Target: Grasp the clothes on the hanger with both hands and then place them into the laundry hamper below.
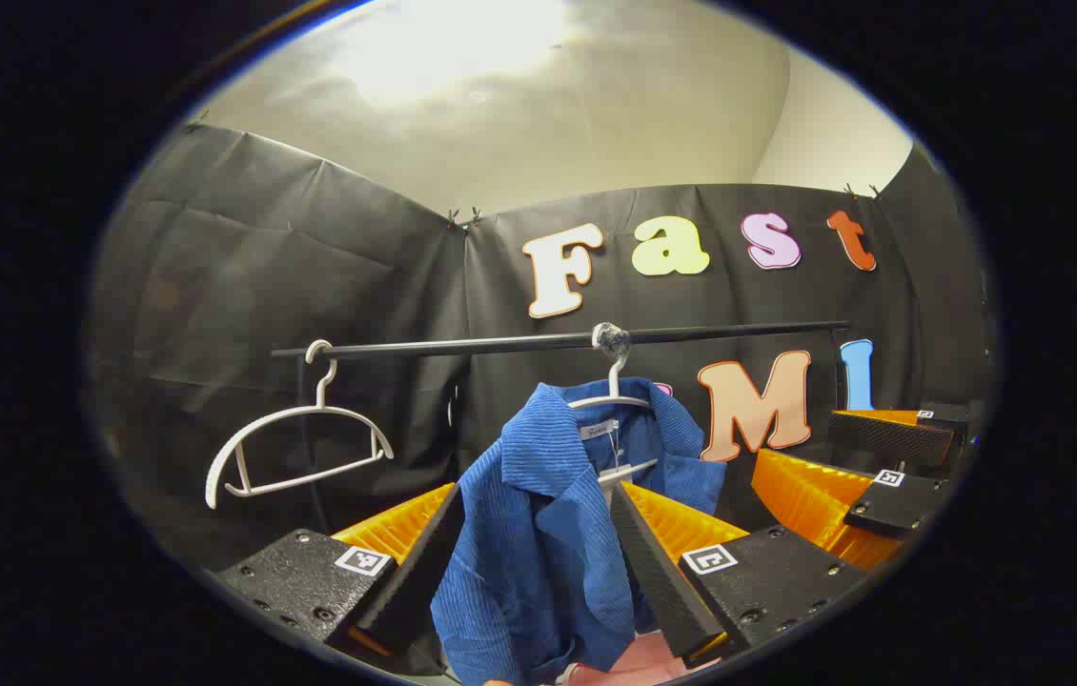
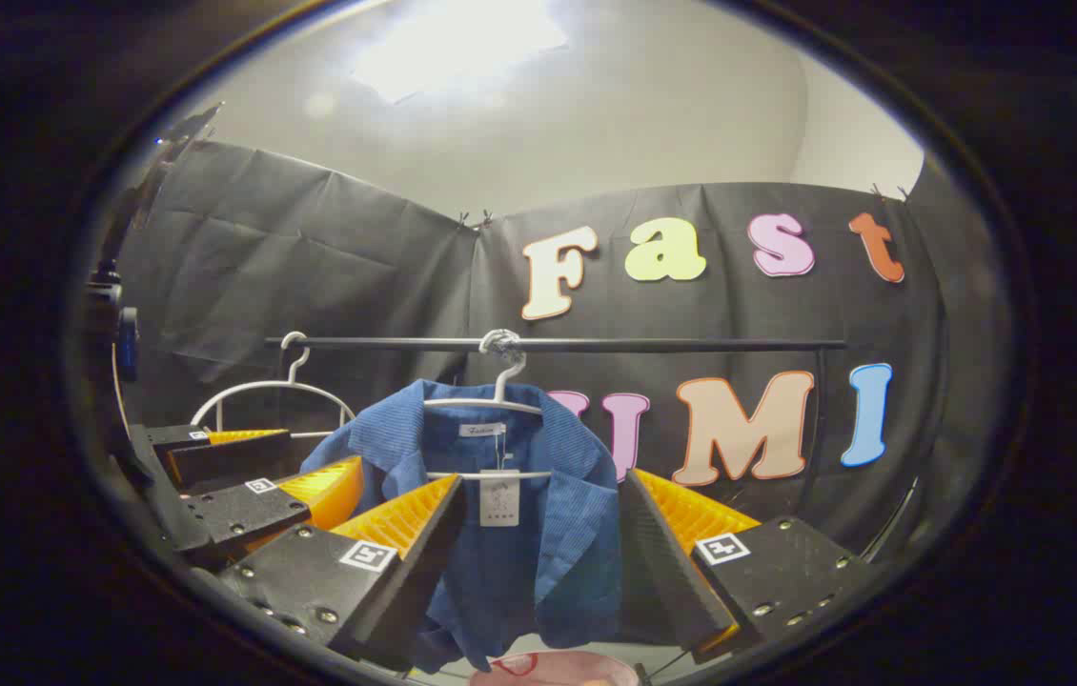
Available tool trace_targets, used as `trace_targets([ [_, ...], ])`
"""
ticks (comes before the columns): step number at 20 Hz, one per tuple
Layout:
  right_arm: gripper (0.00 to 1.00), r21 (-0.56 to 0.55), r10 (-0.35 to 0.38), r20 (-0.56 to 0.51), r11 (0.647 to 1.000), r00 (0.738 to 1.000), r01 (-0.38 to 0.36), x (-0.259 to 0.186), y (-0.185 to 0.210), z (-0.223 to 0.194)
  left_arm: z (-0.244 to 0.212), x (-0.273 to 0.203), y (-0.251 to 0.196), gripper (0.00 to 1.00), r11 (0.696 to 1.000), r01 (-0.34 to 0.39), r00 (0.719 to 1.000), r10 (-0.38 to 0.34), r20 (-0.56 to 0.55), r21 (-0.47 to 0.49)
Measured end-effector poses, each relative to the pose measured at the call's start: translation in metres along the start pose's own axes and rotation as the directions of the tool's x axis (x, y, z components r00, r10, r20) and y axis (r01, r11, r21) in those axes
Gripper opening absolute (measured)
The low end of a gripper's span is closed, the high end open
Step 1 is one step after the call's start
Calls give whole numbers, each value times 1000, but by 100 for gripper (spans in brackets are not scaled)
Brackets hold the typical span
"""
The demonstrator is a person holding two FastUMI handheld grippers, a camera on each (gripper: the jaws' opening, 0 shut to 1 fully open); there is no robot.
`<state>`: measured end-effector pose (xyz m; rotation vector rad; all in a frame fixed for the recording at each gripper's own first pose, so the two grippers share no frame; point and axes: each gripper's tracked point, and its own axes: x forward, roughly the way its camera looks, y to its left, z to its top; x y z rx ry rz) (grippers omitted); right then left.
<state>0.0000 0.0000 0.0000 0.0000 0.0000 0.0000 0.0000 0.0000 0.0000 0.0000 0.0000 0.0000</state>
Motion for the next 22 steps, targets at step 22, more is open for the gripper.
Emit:
trace_targets([
  [22,98,-32,-52,-8,998,999,52,-12,-23,-2,-24,12,-22,94,1000,30,998,-30,-58,2],
])
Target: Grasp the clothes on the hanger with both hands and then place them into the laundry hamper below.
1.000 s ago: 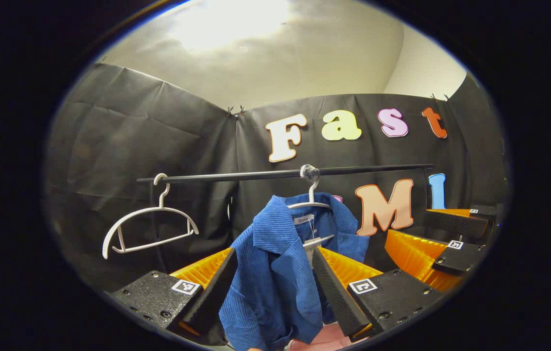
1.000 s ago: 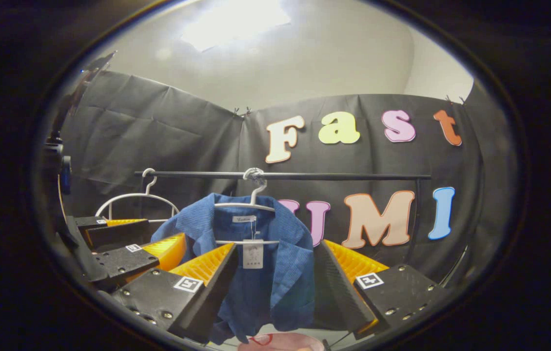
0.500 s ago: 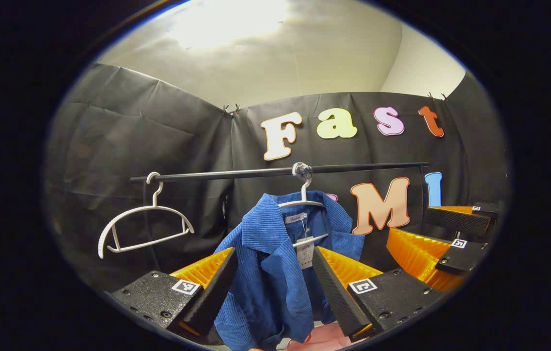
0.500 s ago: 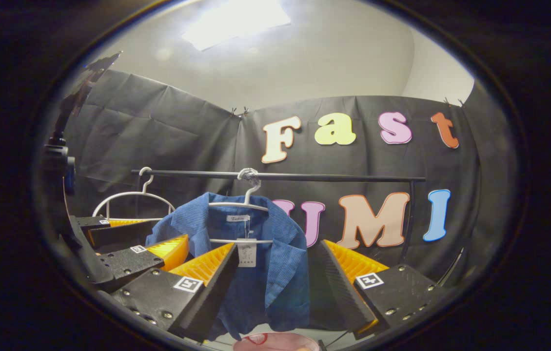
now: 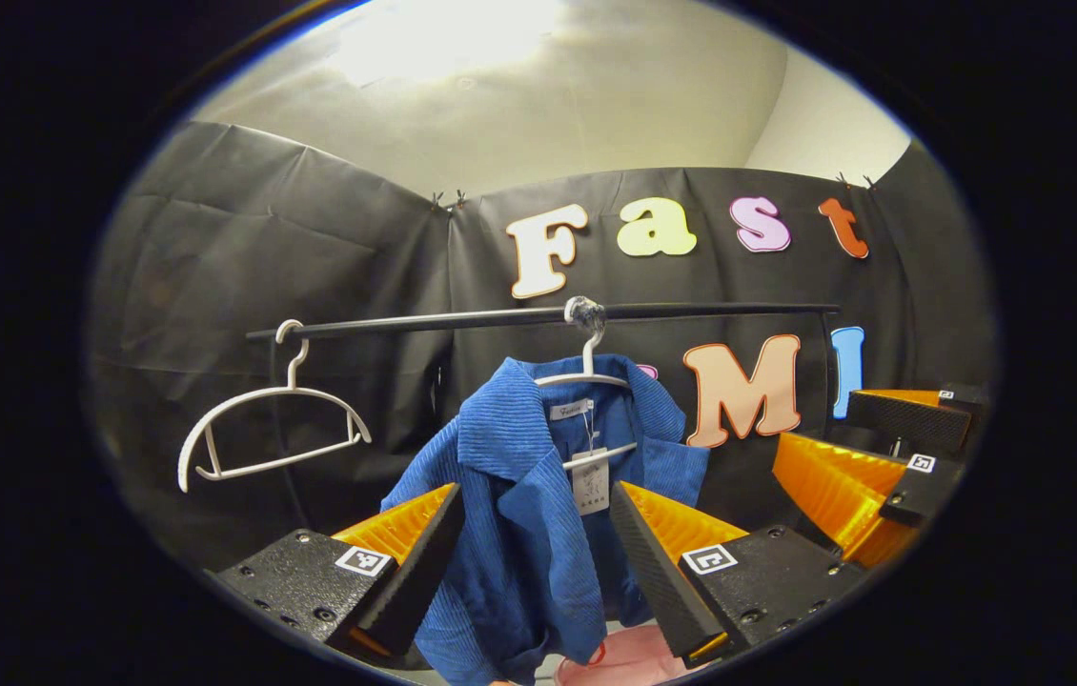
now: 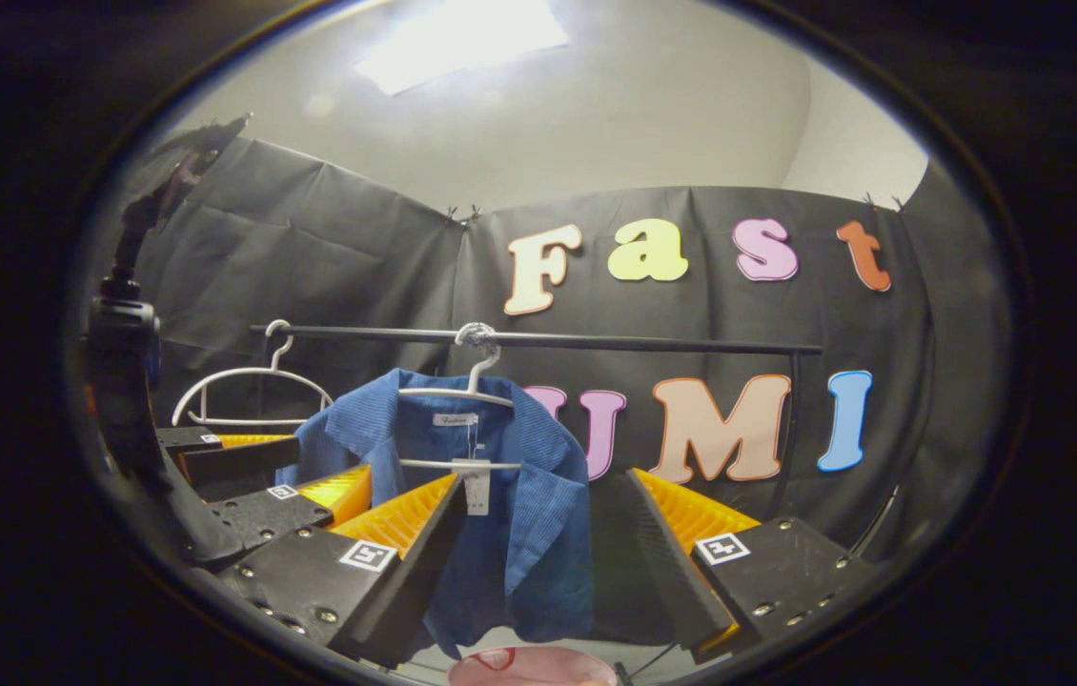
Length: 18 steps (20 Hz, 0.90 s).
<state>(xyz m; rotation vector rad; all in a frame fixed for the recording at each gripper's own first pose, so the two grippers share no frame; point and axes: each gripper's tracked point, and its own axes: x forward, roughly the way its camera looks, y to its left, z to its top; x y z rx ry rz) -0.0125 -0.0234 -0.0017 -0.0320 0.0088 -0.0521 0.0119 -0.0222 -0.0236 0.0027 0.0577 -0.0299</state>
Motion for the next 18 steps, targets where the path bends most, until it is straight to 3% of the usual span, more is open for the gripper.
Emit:
trace_targets([
  [11,98,-61,-121,29,991,992,122,-15,-49,9,-44,43,-11,94,1000,-15,996,16,-85,13],
  [12,93,-64,-130,31,989,991,132,-16,-53,9,-49,46,-11,94,1000,-17,995,19,-95,14],
  [13,98,-68,-136,34,988,990,138,-16,-55,10,-53,49,-11,92,1000,-22,994,23,-104,16],
  [18,98,-79,-147,38,986,988,150,-14,-58,11,-66,59,-7,84,999,-38,991,38,-127,5],
])
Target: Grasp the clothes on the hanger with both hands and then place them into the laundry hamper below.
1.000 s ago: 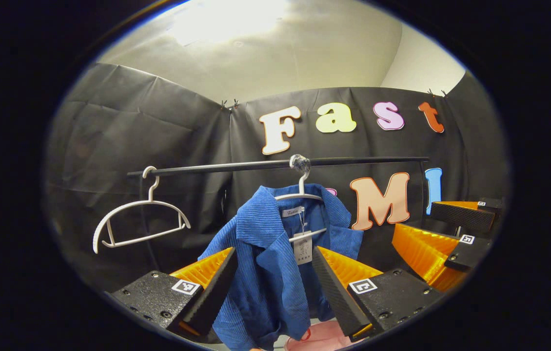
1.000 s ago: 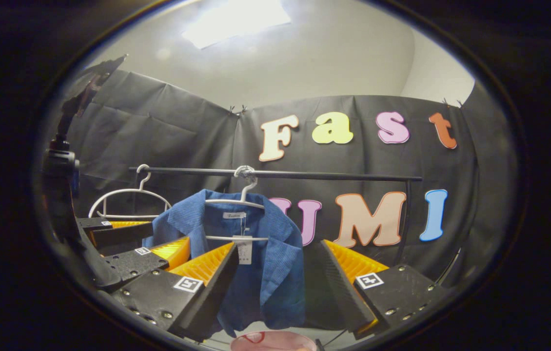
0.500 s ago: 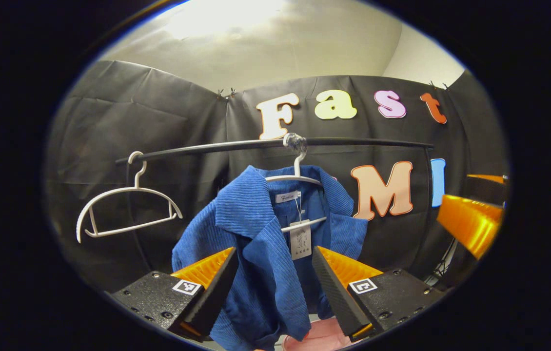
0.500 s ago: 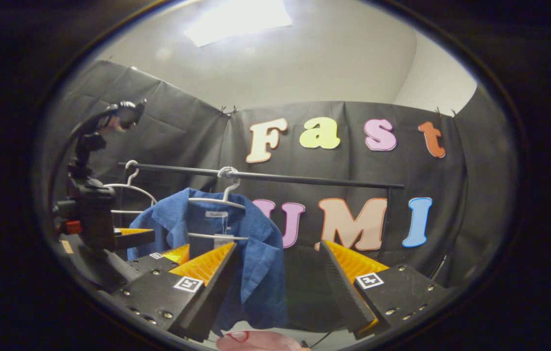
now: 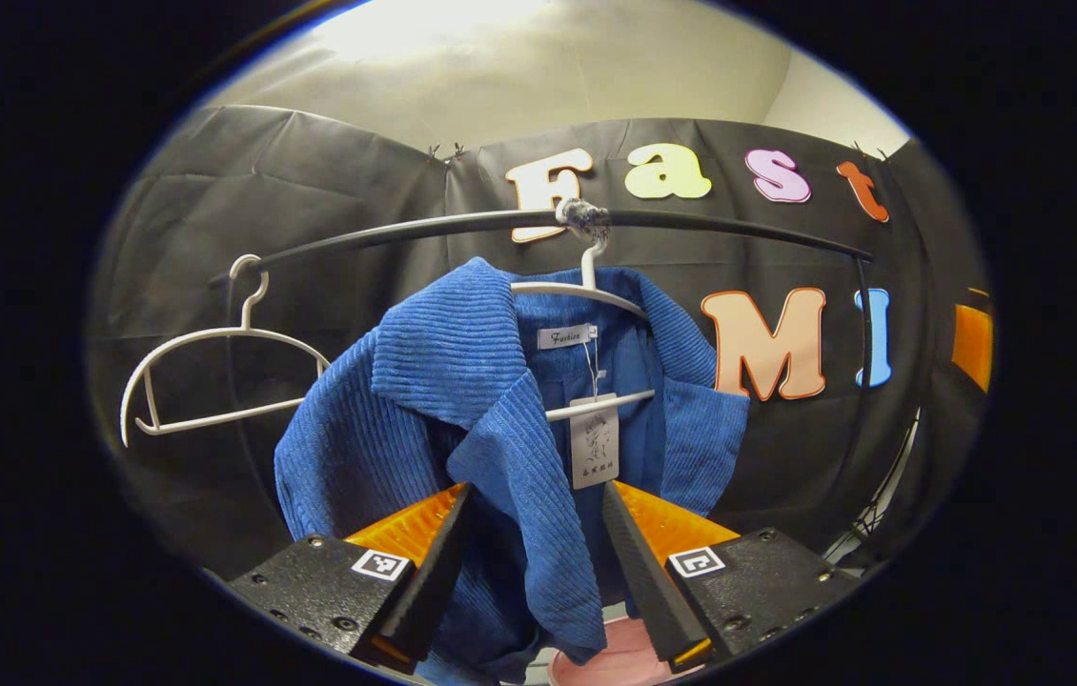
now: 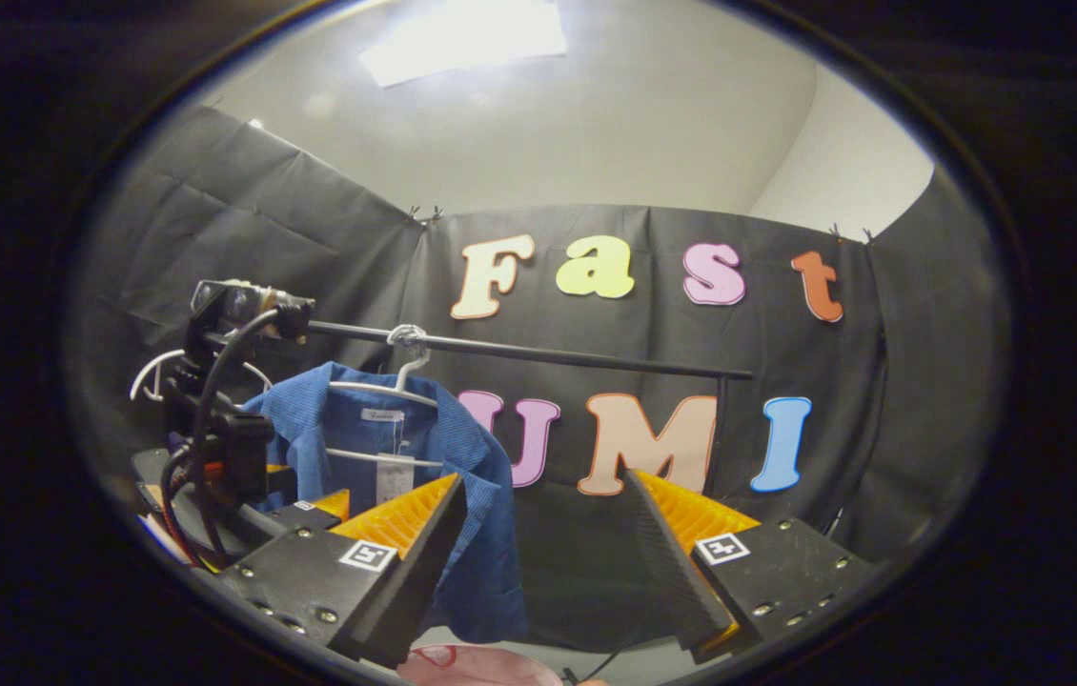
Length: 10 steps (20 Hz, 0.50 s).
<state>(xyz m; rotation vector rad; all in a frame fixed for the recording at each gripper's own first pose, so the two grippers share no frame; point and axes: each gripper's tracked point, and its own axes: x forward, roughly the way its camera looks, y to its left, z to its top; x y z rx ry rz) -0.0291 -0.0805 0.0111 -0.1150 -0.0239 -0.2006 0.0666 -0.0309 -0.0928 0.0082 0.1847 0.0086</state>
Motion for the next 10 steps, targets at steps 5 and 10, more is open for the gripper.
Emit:
trace_targets([
  [5,98,8,15,-14,1000,1000,-15,3,6,-4,-8,12,2,66,1000,5,1000,-5,-22,-26],
  [10,98,11,32,-33,999,999,-32,5,10,-12,-16,15,14,33,999,-12,999,10,-43,-38],
])
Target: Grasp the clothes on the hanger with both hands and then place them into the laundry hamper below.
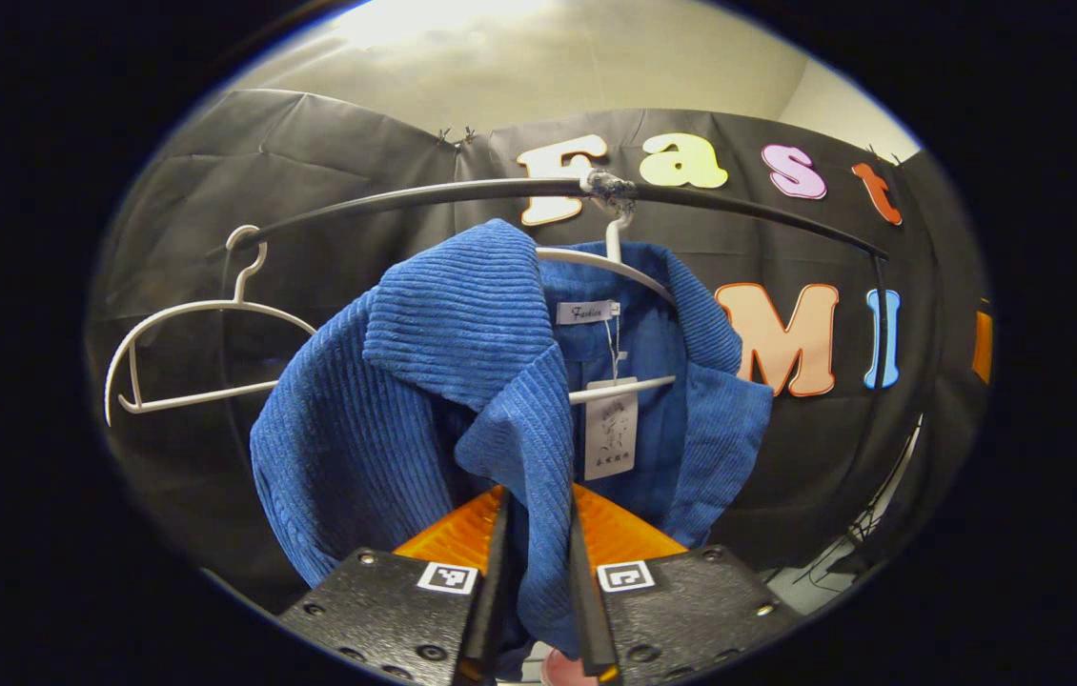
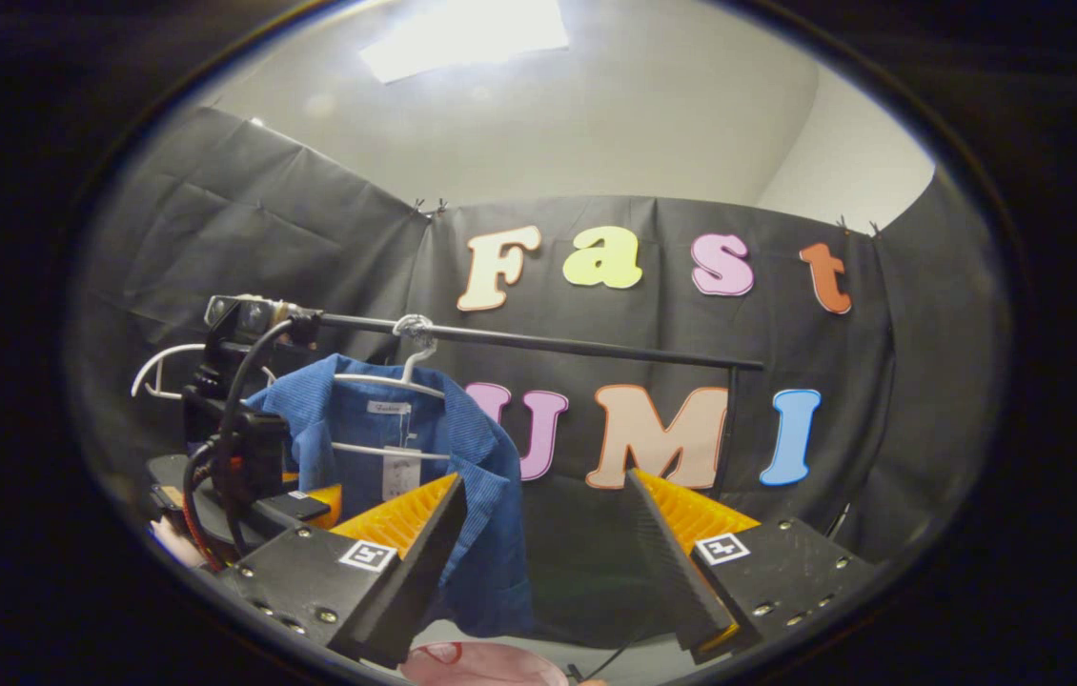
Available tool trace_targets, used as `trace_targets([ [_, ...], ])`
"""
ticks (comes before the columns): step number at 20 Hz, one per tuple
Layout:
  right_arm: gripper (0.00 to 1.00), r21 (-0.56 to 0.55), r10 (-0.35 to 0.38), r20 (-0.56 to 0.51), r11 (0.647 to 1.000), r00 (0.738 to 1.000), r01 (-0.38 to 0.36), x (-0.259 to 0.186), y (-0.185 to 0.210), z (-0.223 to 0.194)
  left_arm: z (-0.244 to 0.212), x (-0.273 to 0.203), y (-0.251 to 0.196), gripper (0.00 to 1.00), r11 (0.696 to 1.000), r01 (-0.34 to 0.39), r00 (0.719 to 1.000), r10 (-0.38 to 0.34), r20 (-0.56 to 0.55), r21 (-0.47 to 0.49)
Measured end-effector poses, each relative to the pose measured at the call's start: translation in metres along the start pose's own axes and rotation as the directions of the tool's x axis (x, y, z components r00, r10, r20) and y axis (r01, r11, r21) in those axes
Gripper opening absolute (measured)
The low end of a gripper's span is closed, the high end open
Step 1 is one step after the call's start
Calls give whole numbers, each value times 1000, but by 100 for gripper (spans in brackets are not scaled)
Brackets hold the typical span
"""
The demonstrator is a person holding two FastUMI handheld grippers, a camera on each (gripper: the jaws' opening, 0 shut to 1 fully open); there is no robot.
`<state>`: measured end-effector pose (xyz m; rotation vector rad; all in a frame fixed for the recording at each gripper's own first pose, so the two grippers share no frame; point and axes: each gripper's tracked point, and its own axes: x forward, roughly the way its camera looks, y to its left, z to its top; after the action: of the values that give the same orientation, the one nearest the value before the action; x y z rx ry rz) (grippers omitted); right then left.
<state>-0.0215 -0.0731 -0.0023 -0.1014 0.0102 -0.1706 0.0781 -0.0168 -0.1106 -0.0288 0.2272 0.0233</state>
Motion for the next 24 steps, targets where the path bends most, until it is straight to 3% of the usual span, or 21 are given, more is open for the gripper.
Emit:
trace_targets([
  [2,98,6,13,-8,1000,1000,-13,1,4,-3,-1,-2,5,17,1000,-11,1000,11,-7,-1],
  [4,98,10,28,-15,1000,1000,-28,5,7,-5,-1,-2,7,8,1000,-13,1000,13,-11,5],
  [6,94,11,44,-24,999,999,-44,7,12,-10,0,-4,8,5,1000,-6,1000,6,-16,14],
  [8,98,15,60,-32,998,998,-60,11,19,-15,0,-6,4,2,1000,15,1000,-15,-24,21],
  [9,94,17,68,-38,998,997,-68,13,21,-17,1,-7,4,4,999,17,1000,-17,-26,28],
  [10,98,20,74,-43,997,996,-74,15,23,-21,1,-8,5,4,999,20,999,-20,-25,31],
  [12,94,32,91,-52,996,995,-89,22,29,-26,1,-10,6,2,999,25,999,-25,-27,30],
  [14,94,52,119,-51,992,992,-116,29,38,-30,2,-13,6,3,999,33,999,-32,-30,27],
  [15,98,62,134,-48,989,990,-131,33,43,-32,2,-14,8,2,999,37,999,-36,-32,27],
  [16,94,69,146,-47,987,988,-143,37,48,-33,4,-15,8,2,999,40,999,-39,-32,30],
  [17,98,71,157,-49,986,986,-154,42,52,-36,4,-15,8,2,999,44,999,-43,-34,31],
  [18,94,72,168,-50,984,984,-164,46,57,-39,5,-16,7,2,998,48,998,-47,-36,30],
  [19,98,73,177,-52,982,983,-173,51,60,-41,5,-17,6,2,998,54,998,-53,-38,29],
  [24,98,102,214,-57,973,975,-207,75,75,-56,10,-22,-1,4,995,90,995,-89,-35,46],
])
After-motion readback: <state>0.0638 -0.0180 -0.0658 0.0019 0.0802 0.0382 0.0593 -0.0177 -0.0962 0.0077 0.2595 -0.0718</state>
